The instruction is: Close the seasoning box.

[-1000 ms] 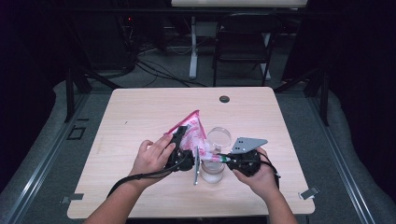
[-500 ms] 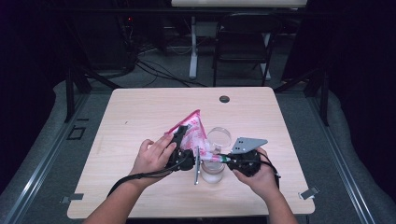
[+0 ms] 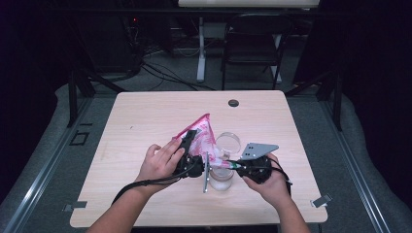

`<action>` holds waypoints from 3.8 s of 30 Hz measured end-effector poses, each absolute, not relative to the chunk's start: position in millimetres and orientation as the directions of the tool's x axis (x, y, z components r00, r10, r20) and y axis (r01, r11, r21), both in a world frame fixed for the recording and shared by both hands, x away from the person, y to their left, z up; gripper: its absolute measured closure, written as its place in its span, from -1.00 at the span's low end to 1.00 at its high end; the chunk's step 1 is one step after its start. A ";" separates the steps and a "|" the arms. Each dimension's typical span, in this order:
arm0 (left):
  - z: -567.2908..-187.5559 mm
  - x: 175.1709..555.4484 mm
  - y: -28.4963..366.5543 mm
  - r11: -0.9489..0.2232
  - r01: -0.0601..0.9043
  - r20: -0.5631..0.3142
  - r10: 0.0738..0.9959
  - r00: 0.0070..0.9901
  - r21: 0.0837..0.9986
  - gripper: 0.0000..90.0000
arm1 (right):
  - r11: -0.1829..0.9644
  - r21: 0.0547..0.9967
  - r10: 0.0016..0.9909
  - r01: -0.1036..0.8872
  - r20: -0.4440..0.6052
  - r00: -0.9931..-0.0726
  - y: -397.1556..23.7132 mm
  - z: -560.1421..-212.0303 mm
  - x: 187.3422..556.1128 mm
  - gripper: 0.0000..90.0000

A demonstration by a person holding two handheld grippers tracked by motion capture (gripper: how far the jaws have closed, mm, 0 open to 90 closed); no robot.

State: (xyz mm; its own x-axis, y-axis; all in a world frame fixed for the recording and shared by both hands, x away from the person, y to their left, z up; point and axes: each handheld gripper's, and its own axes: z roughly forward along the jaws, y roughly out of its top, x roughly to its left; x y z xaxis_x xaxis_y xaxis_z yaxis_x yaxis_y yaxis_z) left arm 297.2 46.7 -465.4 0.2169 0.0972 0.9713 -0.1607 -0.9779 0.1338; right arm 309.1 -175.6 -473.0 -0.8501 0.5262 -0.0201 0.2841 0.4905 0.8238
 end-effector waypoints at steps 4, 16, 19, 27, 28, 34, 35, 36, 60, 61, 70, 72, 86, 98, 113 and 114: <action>-464.9 297.1 46.3 -0.978 -0.166 0.974 0.090 0.210 0.127 0.44 | 0.492 0.823 0.528 0.284 -0.022 -0.849 -175.8 -473.2 309.2 1.00; -464.6 296.5 46.4 -0.977 -0.168 0.974 0.094 0.208 0.130 0.44 | 0.492 0.823 0.527 0.283 -0.023 -0.850 -176.2 -473.0 309.2 1.00; -464.4 296.5 46.5 -0.976 -0.172 0.974 0.096 0.207 0.133 0.44 | 0.491 0.824 0.529 0.283 -0.024 -0.848 -176.2 -472.9 309.1 1.00; -464.1 296.3 46.0 -0.975 -0.175 0.974 0.098 0.206 0.136 0.44 | 0.488 0.825 0.530 0.283 -0.022 -0.848 -176.7 -472.7 309.1 1.00; -464.1 296.3 46.0 -0.975 -0.175 0.974 0.098 0.206 0.135 0.44 | 0.488 0.826 0.530 0.283 -0.023 -0.847 -176.7 -472.8 309.0 1.00; -464.2 295.4 45.1 -0.976 -0.173 0.975 0.096 0.202 0.132 0.44 | 0.490 0.824 0.533 0.285 -0.025 -0.845 -177.3 -472.6 309.2 1.00; -464.2 295.4 45.1 -0.976 -0.173 0.975 0.096 0.202 0.132 0.44 | 0.490 0.824 0.533 0.285 -0.025 -0.845 -177.3 -472.6 309.2 1.00; -464.2 295.3 45.0 -0.976 -0.173 0.974 0.097 0.203 0.133 0.44 | 0.490 0.825 0.532 0.284 -0.024 -0.847 -177.8 -472.7 309.7 1.00; -464.4 294.4 43.8 -0.975 -0.182 0.976 0.094 0.195 0.130 0.44 | 0.497 0.819 0.536 0.287 -0.030 -0.843 -178.0 -473.8 310.0 1.00; -463.9 294.4 43.7 -0.975 -0.185 0.978 0.088 0.189 0.123 0.44 | 0.496 0.819 0.536 0.288 -0.029 -0.843 -178.1 -473.8 310.0 1.00; -463.9 294.5 42.9 -0.975 -0.185 0.978 0.088 0.190 0.124 0.44 | 0.497 0.818 0.539 0.289 -0.029 -0.842 -178.4 -474.0 310.2 1.00; -463.8 294.4 42.8 -0.974 -0.186 0.978 0.090 0.190 0.126 0.44 | 0.498 0.817 0.539 0.289 -0.031 -0.842 -178.7 -473.9 310.2 1.00; -463.3 294.5 42.4 -0.974 -0.188 0.978 0.088 0.189 0.124 0.44 | 0.498 0.817 0.539 0.290 -0.030 -0.842 -179.0 -473.9 310.4 1.00; -461.9 294.1 41.6 -0.975 -0.191 0.980 0.079 0.184 0.114 0.44 | 0.495 0.819 0.538 0.289 -0.027 -0.843 -179.4 -474.5 310.6 1.00; -463.6 293.1 41.5 -0.974 -0.191 0.979 0.082 0.189 0.118 0.44 | 0.494 0.819 0.540 0.291 -0.027 -0.842 -180.4 -475.3 311.5 1.00; -463.4 293.2 41.2 -0.974 -0.196 0.980 0.076 0.184 0.113 0.44 | 0.494 0.819 0.542 0.291 -0.029 -0.840 -180.6 -475.5 311.6 1.00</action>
State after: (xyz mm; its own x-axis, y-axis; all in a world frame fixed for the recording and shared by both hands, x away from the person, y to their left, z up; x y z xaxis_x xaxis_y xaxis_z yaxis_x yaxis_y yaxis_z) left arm 293.2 41.2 -463.4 0.1840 0.0764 0.9800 -0.1960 -0.9741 0.1127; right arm 311.6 -180.6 -475.5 -0.8400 0.5418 -0.0289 0.2906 0.4942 0.8194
